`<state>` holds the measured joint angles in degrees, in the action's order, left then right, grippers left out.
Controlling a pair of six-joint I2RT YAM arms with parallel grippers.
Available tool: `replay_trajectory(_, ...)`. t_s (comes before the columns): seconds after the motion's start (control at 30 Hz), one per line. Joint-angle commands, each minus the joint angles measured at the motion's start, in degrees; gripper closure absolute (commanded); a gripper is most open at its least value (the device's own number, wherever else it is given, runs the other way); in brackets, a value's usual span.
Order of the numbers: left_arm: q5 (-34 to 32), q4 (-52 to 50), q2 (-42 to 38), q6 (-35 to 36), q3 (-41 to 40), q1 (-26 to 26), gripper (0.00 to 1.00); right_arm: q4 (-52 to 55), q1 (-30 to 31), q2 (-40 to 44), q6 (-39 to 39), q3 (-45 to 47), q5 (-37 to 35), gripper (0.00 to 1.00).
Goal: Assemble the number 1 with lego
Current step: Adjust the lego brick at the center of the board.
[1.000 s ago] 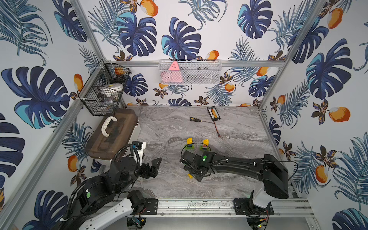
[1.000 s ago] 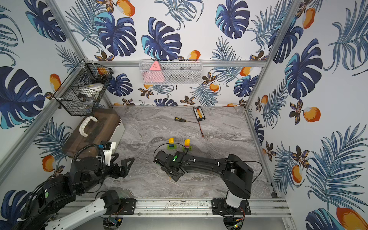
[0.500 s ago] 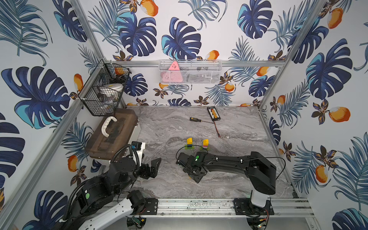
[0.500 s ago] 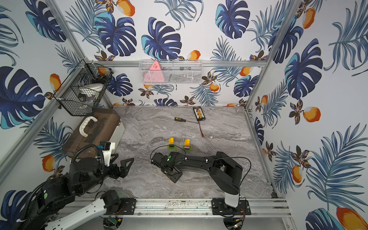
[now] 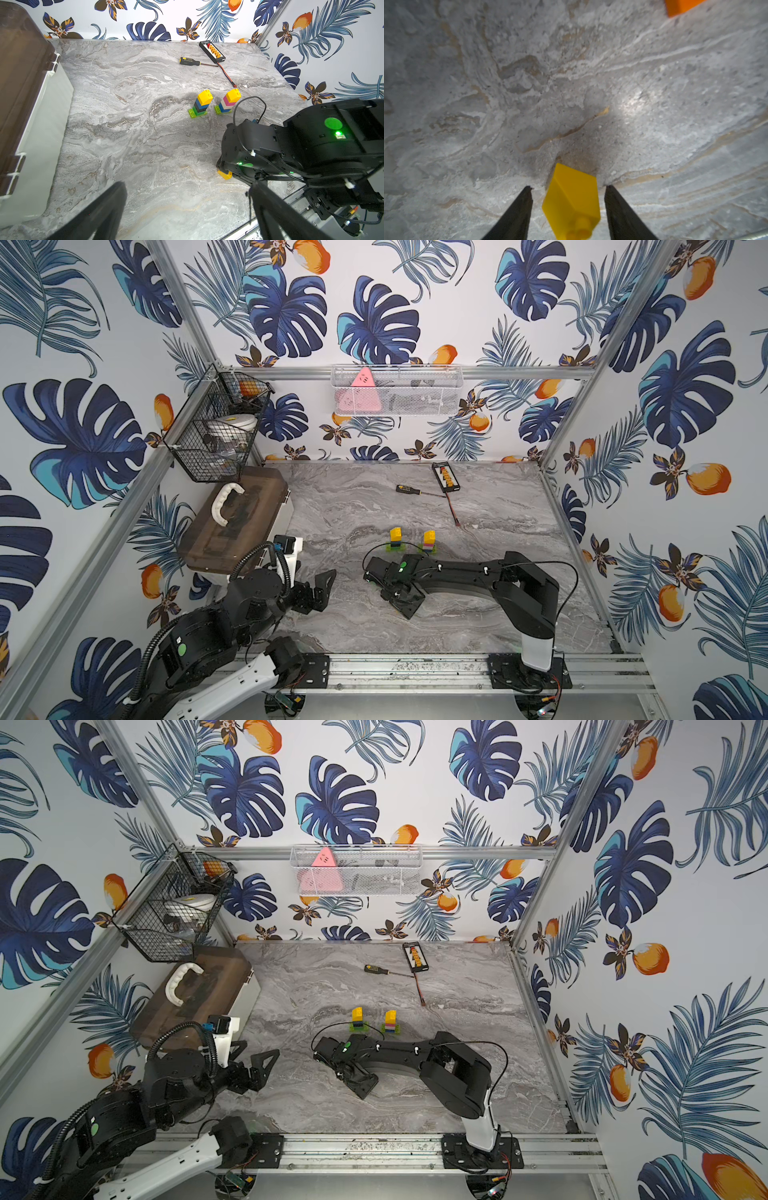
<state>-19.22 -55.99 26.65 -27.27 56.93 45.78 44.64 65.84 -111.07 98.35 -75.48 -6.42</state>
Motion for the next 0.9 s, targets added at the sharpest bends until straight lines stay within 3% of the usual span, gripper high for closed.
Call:
replay_trajectory(0.0, -0.24, 1.67, -0.1, 0.37, -0.06, -0.01, 0.01, 1.82, -0.01, -0.94, -0.85, -1.04, 1.01, 0.44)
replay_trajectory(0.5, -0.63, 1.58, -0.11, 0.26, -0.11, -0.02, 0.01, 1.68, -0.01, -1.17, -3.57, 0.79, 1.98, 0.66)
replay_trajectory(0.57, -0.73, 1.58, -0.32, 0.24, -0.15, -0.02, 0.01, 1.45, -0.38, -1.56, -7.5, 0.19, 2.33, 0.66)
replay_trajectory(0.73, -0.75, 1.67, -0.48, 0.24, -0.24, -0.03, 0.01, 4.32, -2.1, -7.15, -26.95, -5.42, 6.98, 0.66)
replay_trajectory(0.87, -0.93, 1.48, -0.07, 0.23, -0.17, -0.07, 0.01, 8.96, -2.29, -8.89, -39.4, -7.86, 6.37, 0.73)
